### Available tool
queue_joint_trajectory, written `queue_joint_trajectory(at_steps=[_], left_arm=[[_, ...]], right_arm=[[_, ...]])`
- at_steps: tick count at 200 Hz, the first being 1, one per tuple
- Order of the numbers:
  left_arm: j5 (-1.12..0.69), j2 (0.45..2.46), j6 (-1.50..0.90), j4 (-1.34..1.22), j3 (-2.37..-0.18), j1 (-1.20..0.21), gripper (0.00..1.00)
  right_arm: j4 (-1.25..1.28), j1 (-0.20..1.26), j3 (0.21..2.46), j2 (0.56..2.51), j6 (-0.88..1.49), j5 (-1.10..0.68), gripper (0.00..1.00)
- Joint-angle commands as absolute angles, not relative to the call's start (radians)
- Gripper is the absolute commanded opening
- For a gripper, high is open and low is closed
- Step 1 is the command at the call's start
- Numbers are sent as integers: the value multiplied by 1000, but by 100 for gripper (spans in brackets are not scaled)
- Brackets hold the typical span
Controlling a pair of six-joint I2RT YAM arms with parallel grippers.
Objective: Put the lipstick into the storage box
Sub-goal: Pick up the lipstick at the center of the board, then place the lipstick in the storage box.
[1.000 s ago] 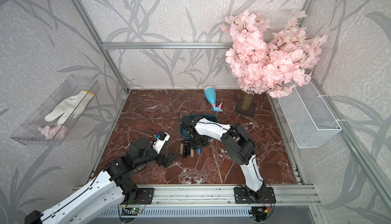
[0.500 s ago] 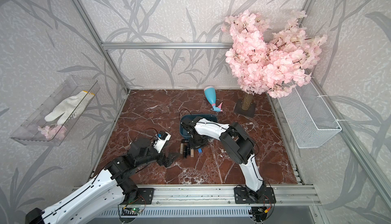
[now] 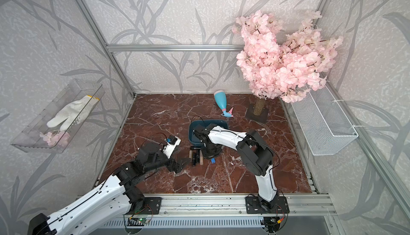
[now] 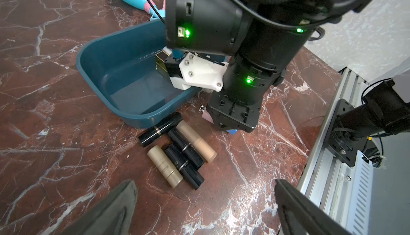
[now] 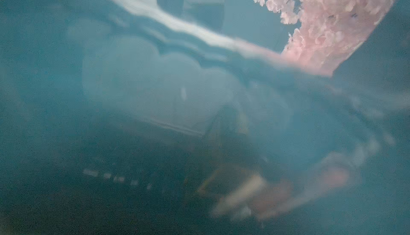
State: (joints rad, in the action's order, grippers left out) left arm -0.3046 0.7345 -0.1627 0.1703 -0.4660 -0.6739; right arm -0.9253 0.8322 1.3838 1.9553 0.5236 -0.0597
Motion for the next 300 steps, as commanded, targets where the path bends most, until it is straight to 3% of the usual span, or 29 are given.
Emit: queue_joint_trajectory(at_steps=[1,130,239,300], left_arm=[[-302,745,-190,96,-472,-675,100],[-306,828,-186,80,-538,-675,100],[-168,848,-187,143,-610,-675,100],[-183,915,-174,143,-655,-674,100]], right_arm=[[-956,831,1369,1867,551,-78,15],[-988,783,1478,1722,591,-138,15],[-1053,656,1787,1976,556,-121,15],[-1092,631,1931,2141,507,-126,15]])
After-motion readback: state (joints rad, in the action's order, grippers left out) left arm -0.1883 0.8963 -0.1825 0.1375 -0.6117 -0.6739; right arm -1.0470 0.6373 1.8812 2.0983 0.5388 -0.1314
